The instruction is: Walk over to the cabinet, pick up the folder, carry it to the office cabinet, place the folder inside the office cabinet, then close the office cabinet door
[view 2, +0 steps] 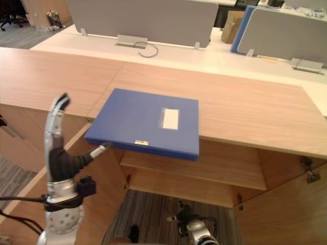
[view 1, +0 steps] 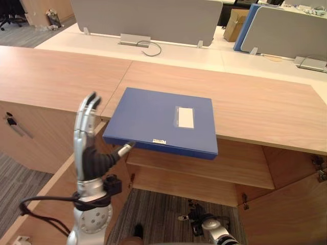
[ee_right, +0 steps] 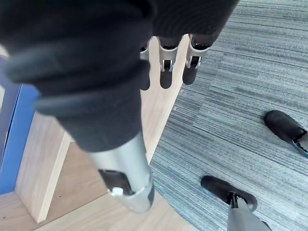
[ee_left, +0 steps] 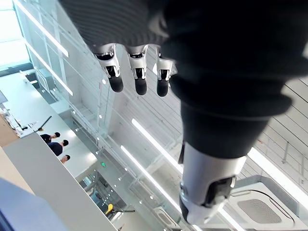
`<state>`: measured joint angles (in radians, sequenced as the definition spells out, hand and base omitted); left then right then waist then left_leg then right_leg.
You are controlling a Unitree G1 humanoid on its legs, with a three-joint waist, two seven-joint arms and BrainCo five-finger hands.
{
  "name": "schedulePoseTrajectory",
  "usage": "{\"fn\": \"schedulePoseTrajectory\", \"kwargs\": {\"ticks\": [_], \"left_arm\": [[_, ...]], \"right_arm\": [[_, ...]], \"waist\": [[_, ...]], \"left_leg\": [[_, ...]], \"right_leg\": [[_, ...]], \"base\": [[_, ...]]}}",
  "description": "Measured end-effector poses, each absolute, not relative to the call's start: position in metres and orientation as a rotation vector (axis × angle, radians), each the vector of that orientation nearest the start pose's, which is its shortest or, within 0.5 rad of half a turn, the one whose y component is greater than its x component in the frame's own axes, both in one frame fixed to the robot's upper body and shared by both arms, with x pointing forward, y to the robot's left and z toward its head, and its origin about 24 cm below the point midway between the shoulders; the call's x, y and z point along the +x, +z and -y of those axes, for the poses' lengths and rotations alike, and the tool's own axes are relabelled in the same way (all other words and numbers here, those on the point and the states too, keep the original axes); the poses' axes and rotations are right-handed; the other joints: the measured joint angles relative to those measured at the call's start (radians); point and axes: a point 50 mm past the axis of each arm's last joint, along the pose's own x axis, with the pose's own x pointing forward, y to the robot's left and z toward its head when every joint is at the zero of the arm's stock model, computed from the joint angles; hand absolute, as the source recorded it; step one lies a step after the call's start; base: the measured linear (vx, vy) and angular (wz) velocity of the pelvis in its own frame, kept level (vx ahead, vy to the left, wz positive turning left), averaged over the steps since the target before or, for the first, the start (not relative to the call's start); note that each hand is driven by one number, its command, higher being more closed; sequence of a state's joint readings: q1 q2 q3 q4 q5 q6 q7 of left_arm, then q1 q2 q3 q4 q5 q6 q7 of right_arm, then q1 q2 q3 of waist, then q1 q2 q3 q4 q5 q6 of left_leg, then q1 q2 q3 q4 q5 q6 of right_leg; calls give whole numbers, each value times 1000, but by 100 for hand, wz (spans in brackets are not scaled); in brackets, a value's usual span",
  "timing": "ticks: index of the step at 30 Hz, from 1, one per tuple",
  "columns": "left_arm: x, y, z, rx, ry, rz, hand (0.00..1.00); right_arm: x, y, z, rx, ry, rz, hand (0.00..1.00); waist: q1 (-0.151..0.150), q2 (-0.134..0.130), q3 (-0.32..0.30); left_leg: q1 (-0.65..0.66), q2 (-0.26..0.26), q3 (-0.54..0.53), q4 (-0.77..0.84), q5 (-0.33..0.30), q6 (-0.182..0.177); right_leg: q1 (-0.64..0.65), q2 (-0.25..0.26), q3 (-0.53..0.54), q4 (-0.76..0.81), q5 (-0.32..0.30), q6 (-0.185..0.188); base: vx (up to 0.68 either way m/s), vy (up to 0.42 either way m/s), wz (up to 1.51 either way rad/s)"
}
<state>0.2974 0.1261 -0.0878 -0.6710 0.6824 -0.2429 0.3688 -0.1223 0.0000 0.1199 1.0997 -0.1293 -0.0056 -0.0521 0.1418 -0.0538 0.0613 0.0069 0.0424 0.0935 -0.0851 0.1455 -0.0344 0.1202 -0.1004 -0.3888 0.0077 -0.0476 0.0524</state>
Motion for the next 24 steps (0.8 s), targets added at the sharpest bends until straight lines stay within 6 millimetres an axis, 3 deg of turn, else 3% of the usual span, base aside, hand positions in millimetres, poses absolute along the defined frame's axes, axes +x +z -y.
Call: {"fn": "schedulePoseTrajectory", "kwargs": {"ticks": [18, 24], "left_arm": [[178, 111, -112, 741, -10, 627, 0], [177, 109, -111, 774, -26, 629, 0]], "right_arm": [[152, -151, 139, -274, 167, -992, 0], [146, -153, 144, -274, 150, -1011, 0]], "waist": [[-25, 16, -41], [-35, 25, -46]], "left_leg": [[11, 12, 32, -1, -6, -6], [11, 14, 35, -1, -7, -7]], "right_leg": [[-9, 3, 35, -1, 2, -3], [-10, 4, 38, -1, 2, -3]], "base": [[-7, 2, -5], [1, 0, -1]]}}
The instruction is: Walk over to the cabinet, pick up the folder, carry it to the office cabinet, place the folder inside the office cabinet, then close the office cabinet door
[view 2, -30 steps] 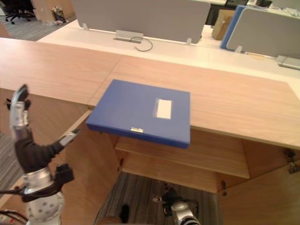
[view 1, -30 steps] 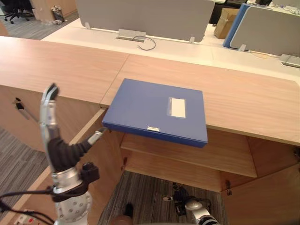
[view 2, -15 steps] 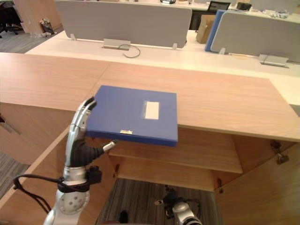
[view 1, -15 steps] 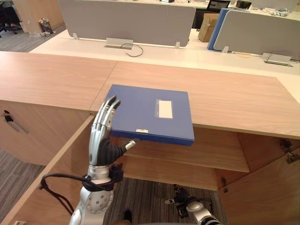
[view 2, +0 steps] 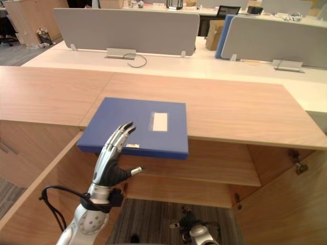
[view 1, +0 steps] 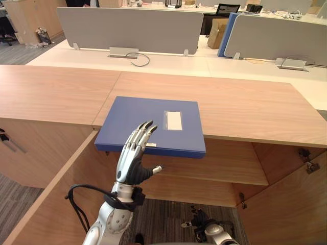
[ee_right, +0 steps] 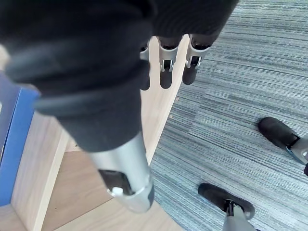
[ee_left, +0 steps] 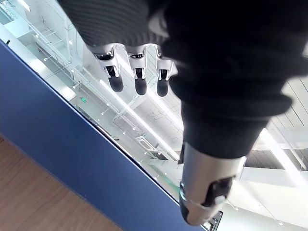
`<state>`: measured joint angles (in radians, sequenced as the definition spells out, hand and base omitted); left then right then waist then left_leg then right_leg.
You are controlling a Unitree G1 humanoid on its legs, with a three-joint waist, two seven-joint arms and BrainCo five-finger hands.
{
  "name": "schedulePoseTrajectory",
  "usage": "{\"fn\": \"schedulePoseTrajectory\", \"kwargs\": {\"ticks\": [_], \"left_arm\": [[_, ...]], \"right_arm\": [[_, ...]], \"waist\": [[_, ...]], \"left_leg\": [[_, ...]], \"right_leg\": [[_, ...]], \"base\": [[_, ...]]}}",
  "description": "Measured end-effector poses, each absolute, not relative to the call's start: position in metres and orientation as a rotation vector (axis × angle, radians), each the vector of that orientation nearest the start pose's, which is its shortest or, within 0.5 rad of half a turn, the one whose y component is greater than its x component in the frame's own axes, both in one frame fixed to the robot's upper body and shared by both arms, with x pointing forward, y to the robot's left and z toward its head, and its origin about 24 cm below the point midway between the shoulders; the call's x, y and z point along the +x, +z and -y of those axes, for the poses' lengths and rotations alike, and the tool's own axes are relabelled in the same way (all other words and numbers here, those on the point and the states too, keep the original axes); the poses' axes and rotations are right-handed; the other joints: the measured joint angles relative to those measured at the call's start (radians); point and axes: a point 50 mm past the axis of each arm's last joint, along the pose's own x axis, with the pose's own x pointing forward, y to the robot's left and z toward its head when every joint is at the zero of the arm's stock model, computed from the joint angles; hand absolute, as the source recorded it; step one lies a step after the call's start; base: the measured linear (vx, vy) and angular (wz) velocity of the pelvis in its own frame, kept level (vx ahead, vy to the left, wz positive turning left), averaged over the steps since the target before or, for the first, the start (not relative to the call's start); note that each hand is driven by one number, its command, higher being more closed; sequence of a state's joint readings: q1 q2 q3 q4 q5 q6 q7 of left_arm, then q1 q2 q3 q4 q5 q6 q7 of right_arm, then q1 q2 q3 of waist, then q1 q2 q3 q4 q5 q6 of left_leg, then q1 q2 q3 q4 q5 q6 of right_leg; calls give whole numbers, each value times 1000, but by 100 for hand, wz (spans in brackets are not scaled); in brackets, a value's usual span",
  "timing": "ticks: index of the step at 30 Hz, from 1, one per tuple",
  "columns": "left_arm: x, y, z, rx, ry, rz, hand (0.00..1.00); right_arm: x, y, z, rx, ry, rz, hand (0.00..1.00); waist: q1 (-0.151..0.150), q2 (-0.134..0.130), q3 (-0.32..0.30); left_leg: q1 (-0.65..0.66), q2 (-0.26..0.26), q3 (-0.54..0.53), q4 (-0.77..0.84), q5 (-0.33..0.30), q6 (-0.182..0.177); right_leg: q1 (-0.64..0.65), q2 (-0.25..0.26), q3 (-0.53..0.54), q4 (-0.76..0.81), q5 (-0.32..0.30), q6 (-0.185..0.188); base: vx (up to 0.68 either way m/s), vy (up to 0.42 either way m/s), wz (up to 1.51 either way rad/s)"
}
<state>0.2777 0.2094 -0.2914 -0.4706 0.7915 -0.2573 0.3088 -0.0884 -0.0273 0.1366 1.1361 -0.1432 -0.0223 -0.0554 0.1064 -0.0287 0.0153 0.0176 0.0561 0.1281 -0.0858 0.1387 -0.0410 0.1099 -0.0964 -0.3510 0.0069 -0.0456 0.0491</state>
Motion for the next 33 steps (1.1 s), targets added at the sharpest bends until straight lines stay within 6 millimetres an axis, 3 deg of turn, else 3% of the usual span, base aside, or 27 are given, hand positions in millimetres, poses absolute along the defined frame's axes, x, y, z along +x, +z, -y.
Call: {"fn": "schedulePoseTrajectory", "kwargs": {"ticks": [12, 33], "left_arm": [[183, 106, -125, 891, 60, 599, 0], [189, 82, -146, 1030, 38, 482, 0]], "right_arm": [[139, -156, 150, -288, 129, -1038, 0], [139, -156, 161, -281, 77, -1039, 0]], "waist": [[-9, 10, -15], [-17, 34, -11]], "left_leg": [[3, 3, 20, 0, -1, -1], [20, 2, 20, -5, -8, -6]], "right_leg": [[-9, 6, 22, -1, 5, -6], [17, 16, 22, -30, 14, -8]], "base": [[-11, 4, -5], [0, 0, 0]]}}
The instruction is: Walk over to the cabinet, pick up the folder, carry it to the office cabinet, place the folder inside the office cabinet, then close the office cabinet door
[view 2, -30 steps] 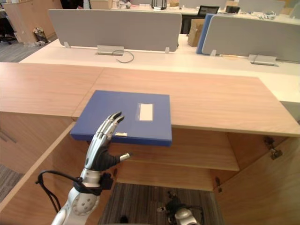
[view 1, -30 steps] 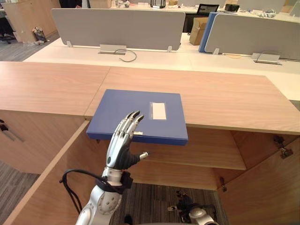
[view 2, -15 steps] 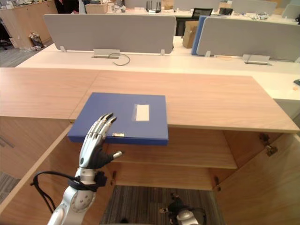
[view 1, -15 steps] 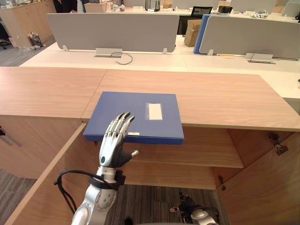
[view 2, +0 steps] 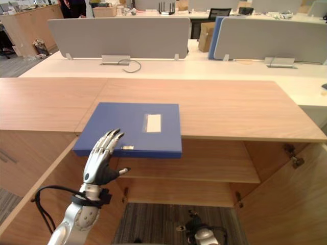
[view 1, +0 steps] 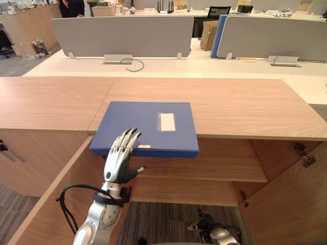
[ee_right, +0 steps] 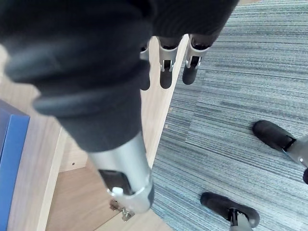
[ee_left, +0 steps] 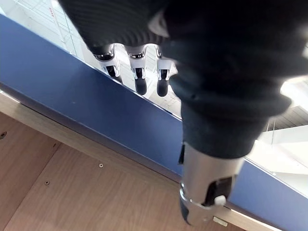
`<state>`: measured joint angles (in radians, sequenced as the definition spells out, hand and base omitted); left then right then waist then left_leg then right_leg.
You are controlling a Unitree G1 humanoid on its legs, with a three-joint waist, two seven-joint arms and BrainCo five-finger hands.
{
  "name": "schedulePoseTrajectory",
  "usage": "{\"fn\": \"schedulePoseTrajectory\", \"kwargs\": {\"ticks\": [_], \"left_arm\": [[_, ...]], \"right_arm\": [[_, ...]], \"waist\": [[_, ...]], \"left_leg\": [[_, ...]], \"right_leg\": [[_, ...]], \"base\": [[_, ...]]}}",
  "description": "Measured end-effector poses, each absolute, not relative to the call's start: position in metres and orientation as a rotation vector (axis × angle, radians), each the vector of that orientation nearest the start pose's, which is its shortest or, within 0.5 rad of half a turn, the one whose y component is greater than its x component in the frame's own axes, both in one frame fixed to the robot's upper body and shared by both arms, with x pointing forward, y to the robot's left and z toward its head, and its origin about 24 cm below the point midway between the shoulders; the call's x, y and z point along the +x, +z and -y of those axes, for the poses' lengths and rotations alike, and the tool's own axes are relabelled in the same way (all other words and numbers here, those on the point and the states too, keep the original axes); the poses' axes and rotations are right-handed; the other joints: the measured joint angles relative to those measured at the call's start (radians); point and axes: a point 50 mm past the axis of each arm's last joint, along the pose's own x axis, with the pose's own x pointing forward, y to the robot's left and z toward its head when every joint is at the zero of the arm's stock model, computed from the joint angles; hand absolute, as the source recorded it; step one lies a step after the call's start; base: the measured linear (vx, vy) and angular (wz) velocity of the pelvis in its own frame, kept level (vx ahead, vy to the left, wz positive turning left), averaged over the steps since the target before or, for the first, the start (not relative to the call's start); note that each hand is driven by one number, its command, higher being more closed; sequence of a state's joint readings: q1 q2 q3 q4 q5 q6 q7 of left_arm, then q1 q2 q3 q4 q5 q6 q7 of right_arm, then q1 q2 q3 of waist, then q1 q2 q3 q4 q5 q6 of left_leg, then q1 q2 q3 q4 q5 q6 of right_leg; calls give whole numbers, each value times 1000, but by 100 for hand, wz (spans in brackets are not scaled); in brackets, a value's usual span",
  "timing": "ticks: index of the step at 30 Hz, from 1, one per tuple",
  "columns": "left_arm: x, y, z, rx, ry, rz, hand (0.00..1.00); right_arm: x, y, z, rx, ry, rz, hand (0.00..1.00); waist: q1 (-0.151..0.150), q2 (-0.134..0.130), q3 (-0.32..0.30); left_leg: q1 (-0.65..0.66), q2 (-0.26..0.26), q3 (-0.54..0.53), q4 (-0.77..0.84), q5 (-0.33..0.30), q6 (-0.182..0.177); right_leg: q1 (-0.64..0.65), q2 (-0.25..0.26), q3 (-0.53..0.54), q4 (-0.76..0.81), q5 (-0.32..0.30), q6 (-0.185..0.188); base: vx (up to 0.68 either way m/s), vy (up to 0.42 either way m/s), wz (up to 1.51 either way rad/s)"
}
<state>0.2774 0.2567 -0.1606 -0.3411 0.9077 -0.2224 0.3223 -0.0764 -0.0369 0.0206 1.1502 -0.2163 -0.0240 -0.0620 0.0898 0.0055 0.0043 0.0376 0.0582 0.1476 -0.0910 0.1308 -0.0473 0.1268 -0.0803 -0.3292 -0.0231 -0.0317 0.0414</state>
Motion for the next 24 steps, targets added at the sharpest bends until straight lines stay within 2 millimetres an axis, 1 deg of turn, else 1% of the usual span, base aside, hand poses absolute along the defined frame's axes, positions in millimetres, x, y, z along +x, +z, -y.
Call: {"fn": "schedulePoseTrajectory", "kwargs": {"ticks": [3, 6, 9, 16, 21, 24], "left_arm": [[190, 82, -152, 1084, 17, 493, 0], [197, 92, -160, 1145, 37, 536, 0], [202, 98, -162, 1183, 44, 570, 0], [202, 98, -165, 1233, 27, 581, 0], [204, 90, -169, 1275, 3, 551, 0], [204, 90, -171, 1299, -10, 552, 0]], "right_arm": [[139, -156, 161, -279, 77, -1039, 0], [139, -156, 163, -261, 54, -1042, 0], [138, -156, 165, -259, 46, -1045, 0], [138, -156, 166, -256, 41, -1046, 0], [139, -155, 170, -238, 13, -1044, 0], [139, -155, 170, -238, 11, -1041, 0]], "waist": [[-9, 1, 1], [-13, 7, 11], [-19, 11, 18], [-23, 11, 18], [-25, 11, 18], [-27, 11, 18]], "left_leg": [[1, 0, 1, 3, -2, -2], [12, 0, 3, 3, -4, -3], [26, 1, 7, -1, -10, -6], [32, 5, 16, 3, -19, -12], [35, 4, 19, 3, -22, -11], [36, 4, 20, 3, -23, -11]], "right_leg": [[3, 1, 0, -5, 0, 0], [16, 2, 1, -9, 0, 0], [31, 3, 4, -16, 1, 0], [37, 8, 11, -24, 1, -1], [43, 8, 13, -31, 1, -1], [44, 8, 14, -31, 1, -1]], "base": [[0, 0, 0], [0, 0, 0], [-3, 0, -2], [22, -8, -4], [15, -2, -1], [0, 0, 0]]}}
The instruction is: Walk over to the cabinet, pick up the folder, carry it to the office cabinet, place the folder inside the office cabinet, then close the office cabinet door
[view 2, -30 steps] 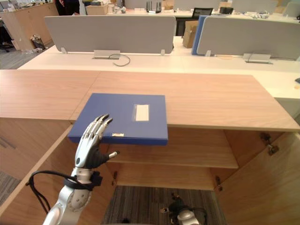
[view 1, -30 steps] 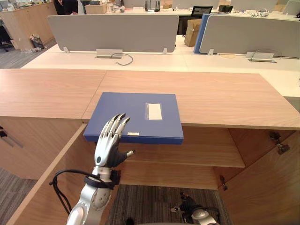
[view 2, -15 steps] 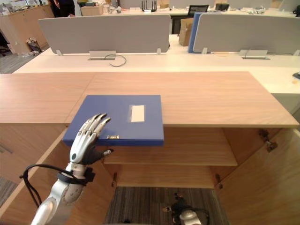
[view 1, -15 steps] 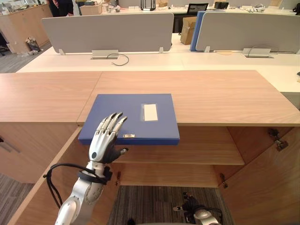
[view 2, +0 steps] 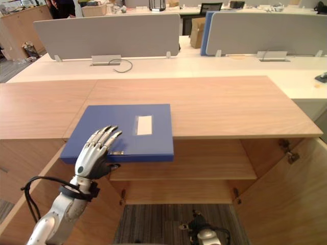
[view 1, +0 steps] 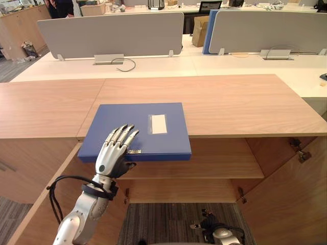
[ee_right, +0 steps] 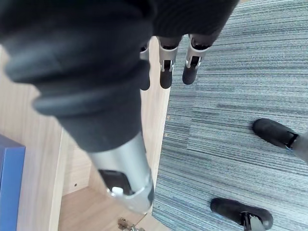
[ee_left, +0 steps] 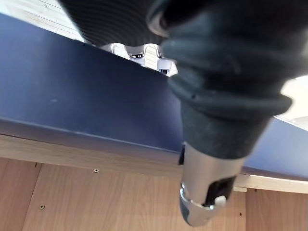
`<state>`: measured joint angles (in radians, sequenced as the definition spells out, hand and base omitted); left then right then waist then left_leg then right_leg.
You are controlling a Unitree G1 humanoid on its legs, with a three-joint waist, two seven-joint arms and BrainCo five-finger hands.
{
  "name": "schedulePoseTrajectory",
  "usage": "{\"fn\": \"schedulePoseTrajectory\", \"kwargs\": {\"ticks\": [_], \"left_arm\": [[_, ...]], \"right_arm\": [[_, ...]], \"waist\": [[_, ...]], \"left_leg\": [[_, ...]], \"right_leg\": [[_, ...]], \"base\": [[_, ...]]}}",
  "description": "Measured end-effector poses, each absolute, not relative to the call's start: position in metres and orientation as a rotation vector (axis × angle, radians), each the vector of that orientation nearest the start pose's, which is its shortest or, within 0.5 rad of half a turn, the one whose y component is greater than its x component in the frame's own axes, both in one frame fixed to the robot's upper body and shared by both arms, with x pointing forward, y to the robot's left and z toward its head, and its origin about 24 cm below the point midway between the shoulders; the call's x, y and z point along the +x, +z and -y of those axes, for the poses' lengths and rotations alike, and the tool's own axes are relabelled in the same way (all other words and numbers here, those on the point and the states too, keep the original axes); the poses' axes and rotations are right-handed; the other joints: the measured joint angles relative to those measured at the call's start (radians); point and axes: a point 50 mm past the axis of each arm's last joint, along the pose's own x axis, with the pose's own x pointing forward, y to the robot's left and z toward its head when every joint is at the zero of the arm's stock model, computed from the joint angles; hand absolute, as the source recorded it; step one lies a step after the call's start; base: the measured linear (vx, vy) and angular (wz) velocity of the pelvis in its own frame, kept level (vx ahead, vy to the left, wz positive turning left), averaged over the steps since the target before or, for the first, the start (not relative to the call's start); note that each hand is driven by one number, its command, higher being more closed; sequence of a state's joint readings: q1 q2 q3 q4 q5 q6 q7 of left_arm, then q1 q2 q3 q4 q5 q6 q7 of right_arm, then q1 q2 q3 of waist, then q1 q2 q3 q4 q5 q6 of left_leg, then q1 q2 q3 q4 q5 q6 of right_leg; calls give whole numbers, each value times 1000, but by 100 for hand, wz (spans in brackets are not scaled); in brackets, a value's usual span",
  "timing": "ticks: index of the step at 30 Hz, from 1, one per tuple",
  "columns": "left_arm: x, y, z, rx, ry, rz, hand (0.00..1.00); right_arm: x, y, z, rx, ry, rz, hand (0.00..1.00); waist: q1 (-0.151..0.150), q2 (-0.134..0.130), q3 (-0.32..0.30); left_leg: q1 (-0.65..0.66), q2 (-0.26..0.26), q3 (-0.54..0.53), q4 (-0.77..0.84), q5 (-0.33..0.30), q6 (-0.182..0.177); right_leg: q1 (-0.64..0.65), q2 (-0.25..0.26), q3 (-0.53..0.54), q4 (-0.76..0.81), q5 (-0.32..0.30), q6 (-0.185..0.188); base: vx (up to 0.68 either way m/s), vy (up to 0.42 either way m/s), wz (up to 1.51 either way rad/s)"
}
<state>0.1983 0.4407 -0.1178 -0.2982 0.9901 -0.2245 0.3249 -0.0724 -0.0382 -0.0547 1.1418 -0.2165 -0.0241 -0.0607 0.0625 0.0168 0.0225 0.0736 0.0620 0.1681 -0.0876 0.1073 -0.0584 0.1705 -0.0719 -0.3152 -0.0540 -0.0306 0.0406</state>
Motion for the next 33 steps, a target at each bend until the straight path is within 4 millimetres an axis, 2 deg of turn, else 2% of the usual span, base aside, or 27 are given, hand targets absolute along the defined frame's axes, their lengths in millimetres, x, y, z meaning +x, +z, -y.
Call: {"fn": "schedulePoseTrajectory", "kwargs": {"ticks": [5, 6, 8, 14, 23, 30, 33], "left_arm": [[205, 81, -175, 1311, -25, 510, 0], [206, 78, -176, 1319, -32, 493, 100], [206, 75, -177, 1333, -38, 484, 100], [215, 87, -182, 1364, 37, 533, 100], [222, 92, -192, 1403, 120, 526, 100], [222, 92, -190, 1378, 155, 528, 100], [218, 97, -182, 1302, 215, 530, 100]], "right_arm": [[139, -155, 170, -237, 12, -1041, 0], [139, -155, 170, -237, 12, -1041, 0], [139, -155, 170, -238, 11, -1040, 0], [141, -154, 175, -248, 5, -1033, 0], [141, -154, 177, -254, 1, -1033, 0], [141, -154, 177, -254, 1, -1033, 0], [139, -154, 177, -253, -1, -1037, 0]], "waist": [[0, 1, 1], [0, 2, 1], [-2, 2, 2], [-4, 5, 3], [-16, 4, 4], [-17, 4, 4], [-16, 4, 7]], "left_leg": [[12, 1, 11, 0, -4, 1], [16, 1, 15, 0, -6, 0], [16, 1, 15, 0, -6, 0], [16, 1, 15, 0, -6, 0], [16, 1, 15, -1, -7, 0], [16, 1, 16, 0, -8, 0], [15, 1, 15, 0, -9, 0]], "right_leg": [[5, -1, 13, 2, 0, -1], [7, -1, 17, 2, 0, -1], [6, -1, 18, 2, 0, -1], [6, -1, 18, 1, 0, -1], [6, -1, 18, 0, 0, 0], [6, -1, 18, -1, 0, 0], [6, -1, 18, -1, 0, 0]], "base": [[-14, 12, -7], [-14, 10, -9], [-8, 4, -3], [0, 0, 0], [0, 0, 0], [0, 0, 0], [0, 0, 0]]}}
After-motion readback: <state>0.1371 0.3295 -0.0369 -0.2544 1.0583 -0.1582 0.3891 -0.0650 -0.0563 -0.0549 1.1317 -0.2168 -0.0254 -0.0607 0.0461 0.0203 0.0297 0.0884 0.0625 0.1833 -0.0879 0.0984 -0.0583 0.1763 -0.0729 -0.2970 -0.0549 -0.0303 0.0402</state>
